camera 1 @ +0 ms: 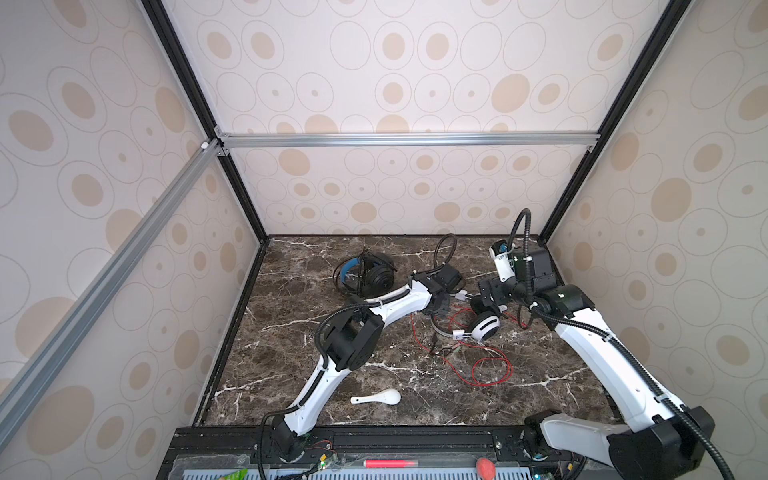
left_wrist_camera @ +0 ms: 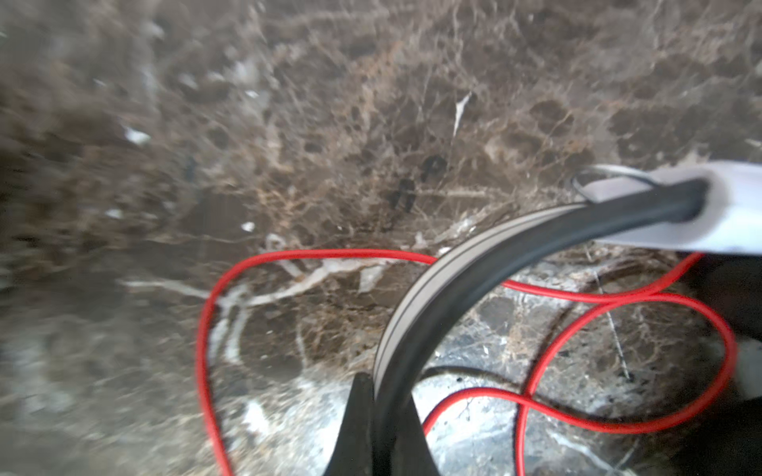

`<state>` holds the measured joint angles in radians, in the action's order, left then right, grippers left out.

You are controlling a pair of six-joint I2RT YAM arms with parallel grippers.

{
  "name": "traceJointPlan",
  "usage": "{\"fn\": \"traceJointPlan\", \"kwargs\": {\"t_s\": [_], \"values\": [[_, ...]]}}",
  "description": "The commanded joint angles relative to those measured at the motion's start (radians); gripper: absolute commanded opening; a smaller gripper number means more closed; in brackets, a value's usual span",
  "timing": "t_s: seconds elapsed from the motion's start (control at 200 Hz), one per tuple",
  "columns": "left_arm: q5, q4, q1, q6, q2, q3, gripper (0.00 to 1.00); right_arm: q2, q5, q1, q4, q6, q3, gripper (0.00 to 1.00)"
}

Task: Wrap the headphones
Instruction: 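Grasp the white headset band with the left gripper and lift it up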

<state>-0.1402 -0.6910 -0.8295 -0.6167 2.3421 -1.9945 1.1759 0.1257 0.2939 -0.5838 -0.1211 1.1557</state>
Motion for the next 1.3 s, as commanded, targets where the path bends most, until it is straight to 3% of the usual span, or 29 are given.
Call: {"fn": "traceJointPlan", "kwargs": {"t_s": [0.0, 0.17, 0.365, 0.545, 0.81, 1.115, 1.295], "values": [[-0.132, -0.073, 0.022, 0.06, -0.137, -0.088, 0.0, -0.084, -0.115, -0.002, 0.075, 0.008, -0.033, 1.0], [-0.227, -0.104, 0.056, 0.177, -0.283, -0.075, 0.0, -0.165, -0.247, -0.002, 0.144, 0.006, -0.07, 1.0], [-0.234, -0.02, 0.114, 0.325, -0.514, 0.008, 0.0, -0.231, -0.428, -0.003, 0.195, -0.039, -0.055, 1.0], [-0.247, 0.034, 0.157, 0.435, -0.693, 0.063, 0.0, -0.179, -0.509, -0.005, 0.2, -0.038, 0.015, 1.0], [-0.193, -0.003, 0.289, 0.461, -0.853, 0.122, 0.0, -0.091, -0.586, -0.005, 0.283, -0.011, 0.035, 1.0], [-0.138, -0.1, 0.333, 0.428, -0.868, 0.05, 0.0, 0.006, -0.755, 0.001, 0.5, 0.125, -0.053, 1.0], [-0.126, -0.191, 0.34, 0.43, -0.798, -0.092, 0.0, 0.018, -0.756, 0.021, 0.548, 0.143, -0.114, 1.0]]}}
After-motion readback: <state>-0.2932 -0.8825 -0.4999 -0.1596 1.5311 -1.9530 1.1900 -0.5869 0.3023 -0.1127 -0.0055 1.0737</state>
